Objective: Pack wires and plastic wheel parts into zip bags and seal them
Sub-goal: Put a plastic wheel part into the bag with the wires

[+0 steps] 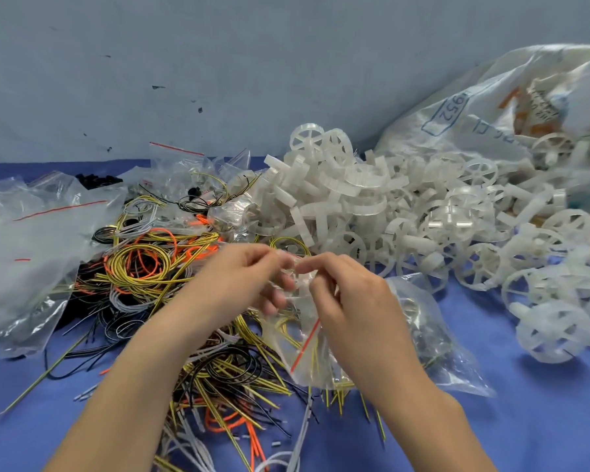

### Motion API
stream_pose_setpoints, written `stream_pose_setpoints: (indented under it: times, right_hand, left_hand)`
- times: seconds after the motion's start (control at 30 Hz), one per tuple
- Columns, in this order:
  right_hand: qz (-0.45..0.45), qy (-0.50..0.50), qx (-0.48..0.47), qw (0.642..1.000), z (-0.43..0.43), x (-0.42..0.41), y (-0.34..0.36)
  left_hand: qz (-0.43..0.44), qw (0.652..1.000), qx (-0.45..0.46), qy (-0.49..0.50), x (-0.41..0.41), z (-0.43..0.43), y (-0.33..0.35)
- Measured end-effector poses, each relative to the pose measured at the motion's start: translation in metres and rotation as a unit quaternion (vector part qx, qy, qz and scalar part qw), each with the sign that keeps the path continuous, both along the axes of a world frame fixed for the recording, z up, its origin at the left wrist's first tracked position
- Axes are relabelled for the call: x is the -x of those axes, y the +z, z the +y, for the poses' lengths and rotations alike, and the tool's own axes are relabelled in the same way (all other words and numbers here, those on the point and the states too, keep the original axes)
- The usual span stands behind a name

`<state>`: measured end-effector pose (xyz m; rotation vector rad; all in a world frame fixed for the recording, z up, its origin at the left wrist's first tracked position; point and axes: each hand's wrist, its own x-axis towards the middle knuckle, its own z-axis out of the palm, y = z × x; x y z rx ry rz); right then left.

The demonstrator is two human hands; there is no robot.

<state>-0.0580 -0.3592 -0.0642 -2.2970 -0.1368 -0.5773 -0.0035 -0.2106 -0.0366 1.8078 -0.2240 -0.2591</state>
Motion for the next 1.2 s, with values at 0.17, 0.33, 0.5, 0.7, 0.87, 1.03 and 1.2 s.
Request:
stream_pose_setpoints:
  times: [0.17,0.33,0.5,0.7,0.87,1.03,1.2]
  right_hand:
    - [0.043,-0.006,-0.008,0.999,-0.009,-0.006,-0.002]
    - [0.064,0.002,-0.024,0.998,-0.012,-0.010,-0.002]
    - [0.070,-0.001,-0.023,0.997,-0.013,-0.014,-0.001]
    - [0.075,0.003,-0.024,0.997,-0.012,-0.013,0.000]
    - [0.073,0.011,-0.029,0.997,-0.017,-0.009,-0.001]
    - [0.081,0.018,-0.035,0.996,-0.020,-0.009,0.001]
    - [0.084,0.029,-0.046,0.995,-0.017,-0.008,0.002]
  left_hand:
    - [-0.164,0.974,-0.076,0.137,-0.016,-0.007,-0.011]
    - [-0.171,0.957,-0.191,0.138,-0.032,-0.025,-0.028]
    - [-0.154,0.922,-0.335,0.119,-0.064,-0.041,-0.030]
    - [-0.143,0.880,-0.450,0.059,-0.090,-0.046,-0.032]
    - [-0.127,0.860,-0.484,0.099,-0.096,-0.054,-0.033]
    - [-0.152,0.888,-0.417,0.121,-0.097,-0.050,-0.035]
    - [-0.139,0.934,-0.322,0.073,-0.091,-0.038,-0.035]
